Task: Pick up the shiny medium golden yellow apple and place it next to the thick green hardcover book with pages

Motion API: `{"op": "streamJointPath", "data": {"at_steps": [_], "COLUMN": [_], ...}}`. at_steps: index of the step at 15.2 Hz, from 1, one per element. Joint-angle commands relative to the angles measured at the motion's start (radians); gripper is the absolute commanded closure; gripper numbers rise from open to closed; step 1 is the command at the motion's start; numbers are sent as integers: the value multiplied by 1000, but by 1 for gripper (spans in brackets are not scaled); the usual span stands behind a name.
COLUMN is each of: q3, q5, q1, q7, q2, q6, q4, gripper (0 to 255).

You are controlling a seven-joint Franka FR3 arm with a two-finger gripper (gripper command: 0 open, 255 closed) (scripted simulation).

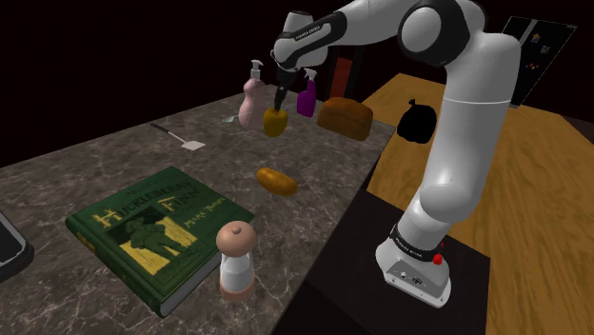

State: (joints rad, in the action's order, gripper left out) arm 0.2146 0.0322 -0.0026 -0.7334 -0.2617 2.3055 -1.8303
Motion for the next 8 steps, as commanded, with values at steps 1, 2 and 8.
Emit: {"op": "streamJointPath", "data": {"at_steps": [1,2,8], "q3": [-1,-2,-2], "q5": [6,8,10], "q1": [-3,-4,-5], "q7": [-5,-6,-7], "q2": [-20,-28,-34], "q6": [19,29,35], "q4": [1,0,-1], "gripper": [0,0,0]}}
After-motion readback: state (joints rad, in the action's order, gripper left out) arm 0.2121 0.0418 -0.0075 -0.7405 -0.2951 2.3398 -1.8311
